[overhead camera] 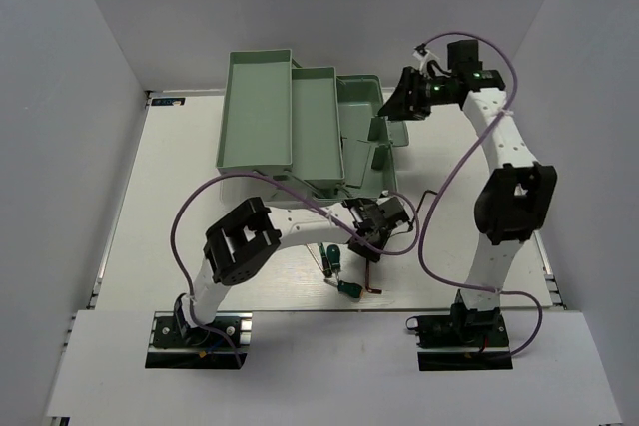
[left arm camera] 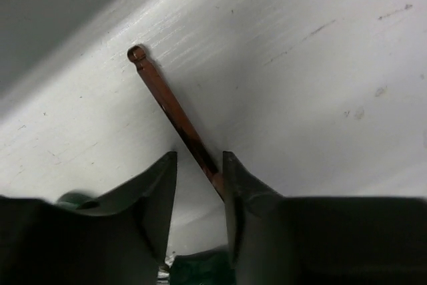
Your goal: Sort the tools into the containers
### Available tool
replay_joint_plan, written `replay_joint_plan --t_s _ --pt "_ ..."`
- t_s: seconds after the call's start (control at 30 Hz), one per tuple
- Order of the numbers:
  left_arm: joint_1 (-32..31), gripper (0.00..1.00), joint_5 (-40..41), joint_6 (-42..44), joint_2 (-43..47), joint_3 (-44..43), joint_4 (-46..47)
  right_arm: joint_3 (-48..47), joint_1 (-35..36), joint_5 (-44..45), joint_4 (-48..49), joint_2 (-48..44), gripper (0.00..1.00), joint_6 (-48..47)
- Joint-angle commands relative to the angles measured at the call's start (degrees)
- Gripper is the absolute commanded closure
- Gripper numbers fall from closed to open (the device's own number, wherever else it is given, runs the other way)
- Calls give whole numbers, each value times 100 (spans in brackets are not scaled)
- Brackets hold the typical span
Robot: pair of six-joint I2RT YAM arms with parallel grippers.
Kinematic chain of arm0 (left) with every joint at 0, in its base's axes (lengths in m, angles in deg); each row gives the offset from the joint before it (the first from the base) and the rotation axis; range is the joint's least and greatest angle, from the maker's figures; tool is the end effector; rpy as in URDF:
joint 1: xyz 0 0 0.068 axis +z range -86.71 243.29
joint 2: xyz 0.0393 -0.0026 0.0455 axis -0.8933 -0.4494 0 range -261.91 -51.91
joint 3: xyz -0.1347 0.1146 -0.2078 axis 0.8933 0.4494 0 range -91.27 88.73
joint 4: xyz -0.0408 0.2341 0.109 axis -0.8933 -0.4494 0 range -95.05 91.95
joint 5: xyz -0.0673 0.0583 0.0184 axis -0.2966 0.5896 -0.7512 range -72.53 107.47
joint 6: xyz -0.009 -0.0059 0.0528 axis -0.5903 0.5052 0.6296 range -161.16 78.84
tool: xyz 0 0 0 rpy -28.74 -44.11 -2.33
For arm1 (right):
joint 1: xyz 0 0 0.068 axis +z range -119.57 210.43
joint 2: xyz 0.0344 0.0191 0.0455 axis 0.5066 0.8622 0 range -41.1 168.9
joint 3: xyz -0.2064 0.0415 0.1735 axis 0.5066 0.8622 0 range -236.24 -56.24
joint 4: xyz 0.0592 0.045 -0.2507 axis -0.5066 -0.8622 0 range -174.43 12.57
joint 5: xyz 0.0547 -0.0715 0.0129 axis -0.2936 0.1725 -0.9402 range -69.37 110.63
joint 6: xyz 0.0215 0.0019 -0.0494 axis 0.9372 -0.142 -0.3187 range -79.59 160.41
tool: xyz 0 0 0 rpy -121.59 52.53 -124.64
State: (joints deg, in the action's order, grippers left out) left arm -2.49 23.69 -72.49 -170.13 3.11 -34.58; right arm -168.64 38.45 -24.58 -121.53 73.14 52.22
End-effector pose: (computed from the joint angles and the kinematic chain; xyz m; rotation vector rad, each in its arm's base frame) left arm 0.1768 -0.3838 0.1625 0.8041 2.6885 -0.2866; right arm 0.4363 0.0869 0.3352 -0.3104 2.3064 1.1009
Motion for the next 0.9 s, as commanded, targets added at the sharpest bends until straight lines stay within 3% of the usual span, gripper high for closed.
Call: replay_joint_plan --t_s 0.0,0.07,0.17,0.23,0.27,0.3,0.37,0.4,0.43,0.53,0.57,0.7,0.87 --pt "-207 58 493 -513 -544 -138 -696 481 -229 -207 296 -516 46 163" --pt "-338 70 695 -706 -729 -252 -1064 787 -396 -190 279 -674 44 128" --pt "-409 78 855 -908 -932 -192 -1250 1105 -651 -14 68 -928 43 -82" --pt "-480 83 916 -971 -993 -25 -1251 1281 -730 152 -72 -1096 36 -346" --pt "-541 88 916 -971 -993 89 -1181 1517 -905 492 -221 -1323 27 -764" --pt "-541 91 916 -971 -993 90 -1181 1632 -941 609 -283 -1394 10 -890" --pt "-541 99 916 -971 -993 90 -1128 2237 -1055 1240 -240 -1588 9 -1110" --pt "-594 100 968 -849 -993 29 -1006 2397 -1108 1278 -222 -1832 13 -1355" --pt "-594 100 969 -761 -897 28 -935 2685 -1196 1287 -231 -1896 24 -1479" --pt "-594 100 969 -445 -729 -654 -951 3118 -1372 1550 -336 -2098 69 -1698" --pt "-594 100 969 -366 -651 -840 -1004 3154 -1398 1768 -397 -2124 76 -1726" --pt "-472 100 1047 -260 -282 -1719 -1233 3250 -1399 2051 -967 -1915 78 -1989" --pt "-261 100 1180 -31 9 -2493 -1496 3716 -1372 2157 -926 -1861 62 -2087"
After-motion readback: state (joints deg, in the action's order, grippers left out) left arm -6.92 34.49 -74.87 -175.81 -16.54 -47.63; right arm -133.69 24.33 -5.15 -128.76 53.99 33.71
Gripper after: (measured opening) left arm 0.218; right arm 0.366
